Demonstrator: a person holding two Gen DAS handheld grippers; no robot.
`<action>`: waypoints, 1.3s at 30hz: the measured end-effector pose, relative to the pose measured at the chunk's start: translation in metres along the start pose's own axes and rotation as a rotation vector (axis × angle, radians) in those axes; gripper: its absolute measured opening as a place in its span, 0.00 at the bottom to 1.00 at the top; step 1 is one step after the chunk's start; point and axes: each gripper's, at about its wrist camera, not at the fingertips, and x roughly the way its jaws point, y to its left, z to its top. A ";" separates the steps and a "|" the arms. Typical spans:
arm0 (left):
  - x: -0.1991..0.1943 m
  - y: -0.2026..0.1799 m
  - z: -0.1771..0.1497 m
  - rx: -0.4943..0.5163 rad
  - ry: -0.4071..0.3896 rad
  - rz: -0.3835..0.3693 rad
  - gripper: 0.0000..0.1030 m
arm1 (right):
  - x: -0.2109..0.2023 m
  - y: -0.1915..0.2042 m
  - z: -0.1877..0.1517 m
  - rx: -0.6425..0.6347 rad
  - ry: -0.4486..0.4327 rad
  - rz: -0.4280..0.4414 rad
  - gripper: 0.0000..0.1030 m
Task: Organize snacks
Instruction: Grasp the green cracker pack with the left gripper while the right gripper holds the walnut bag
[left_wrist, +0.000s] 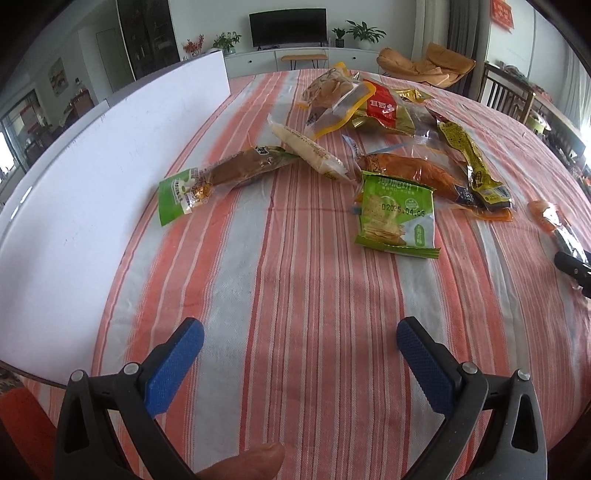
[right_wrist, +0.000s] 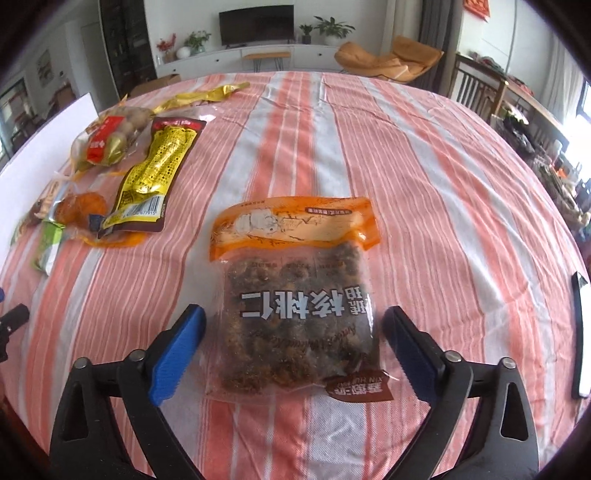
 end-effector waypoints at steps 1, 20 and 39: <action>0.000 0.001 0.000 -0.001 0.002 -0.007 1.00 | -0.001 0.000 -0.002 0.002 -0.005 -0.001 0.98; -0.001 0.005 -0.005 -0.031 0.008 -0.024 1.00 | -0.002 -0.001 -0.003 0.003 -0.012 -0.001 1.00; 0.001 -0.017 0.054 0.055 0.029 -0.237 1.00 | -0.002 -0.001 -0.003 0.003 -0.012 -0.003 1.00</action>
